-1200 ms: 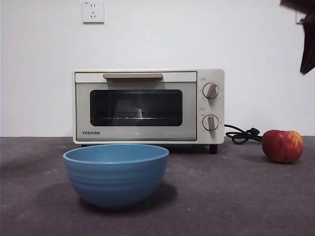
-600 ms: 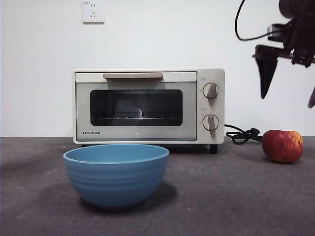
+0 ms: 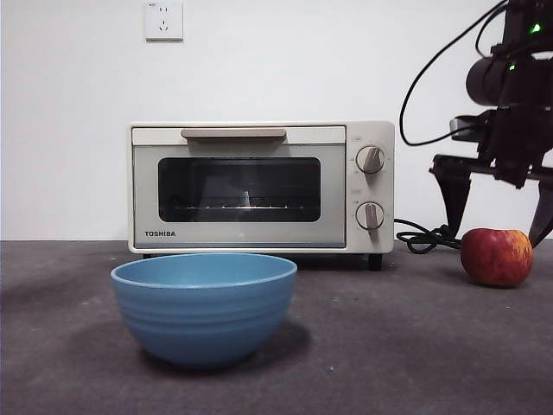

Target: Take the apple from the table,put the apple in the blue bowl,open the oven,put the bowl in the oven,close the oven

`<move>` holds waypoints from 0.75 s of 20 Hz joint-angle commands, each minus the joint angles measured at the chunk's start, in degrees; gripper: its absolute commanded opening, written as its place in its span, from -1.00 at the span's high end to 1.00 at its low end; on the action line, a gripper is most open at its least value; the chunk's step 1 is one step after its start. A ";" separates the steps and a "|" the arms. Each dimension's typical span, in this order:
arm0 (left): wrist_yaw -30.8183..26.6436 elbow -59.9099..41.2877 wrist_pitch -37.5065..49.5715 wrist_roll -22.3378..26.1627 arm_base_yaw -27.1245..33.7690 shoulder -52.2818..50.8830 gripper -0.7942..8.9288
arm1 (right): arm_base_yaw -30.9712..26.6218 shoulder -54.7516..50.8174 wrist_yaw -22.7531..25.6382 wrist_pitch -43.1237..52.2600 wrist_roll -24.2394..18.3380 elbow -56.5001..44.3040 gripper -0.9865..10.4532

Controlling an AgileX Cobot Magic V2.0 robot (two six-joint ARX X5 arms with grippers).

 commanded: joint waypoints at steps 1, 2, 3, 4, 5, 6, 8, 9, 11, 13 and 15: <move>-0.15 -0.09 0.37 0.48 -0.13 0.24 0.85 | 0.07 1.81 0.11 1.40 -0.31 0.17 -0.44; -0.13 -0.09 0.37 0.48 -0.13 0.24 0.85 | 0.07 2.47 0.26 1.86 -0.24 0.17 -0.43; -0.13 -0.09 0.35 0.48 -0.13 0.24 0.85 | 0.07 2.91 0.37 1.92 -0.07 0.17 -0.43; -0.15 -0.09 0.44 0.50 -0.13 0.24 0.85 | 0.07 3.45 0.50 2.03 0.00 0.17 -0.43; -0.15 -0.09 0.55 0.50 -0.13 0.24 0.85 | 0.07 3.82 0.48 2.12 0.04 0.17 -0.38; -0.15 -0.09 0.68 0.50 -0.13 0.24 0.85 | 0.07 4.22 0.44 2.14 0.07 0.17 -0.24; -0.15 -0.09 0.83 0.50 -0.13 0.24 0.85 | 0.07 4.31 0.46 2.14 0.17 0.17 0.11; -0.15 -0.09 0.92 0.50 -0.13 0.24 0.85 | 0.07 4.31 0.46 2.01 0.22 0.17 0.36; -0.15 -0.09 1.14 0.50 -0.13 0.24 0.85 | 0.07 4.31 0.46 0.77 0.31 0.17 0.85; -0.13 -0.09 1.44 0.50 -0.13 0.24 0.85 | 0.07 4.00 0.46 0.02 0.50 0.26 0.84; -0.13 -0.09 1.53 0.50 -0.13 0.24 0.85 | 0.07 2.78 0.42 -3.28 0.42 1.49 0.84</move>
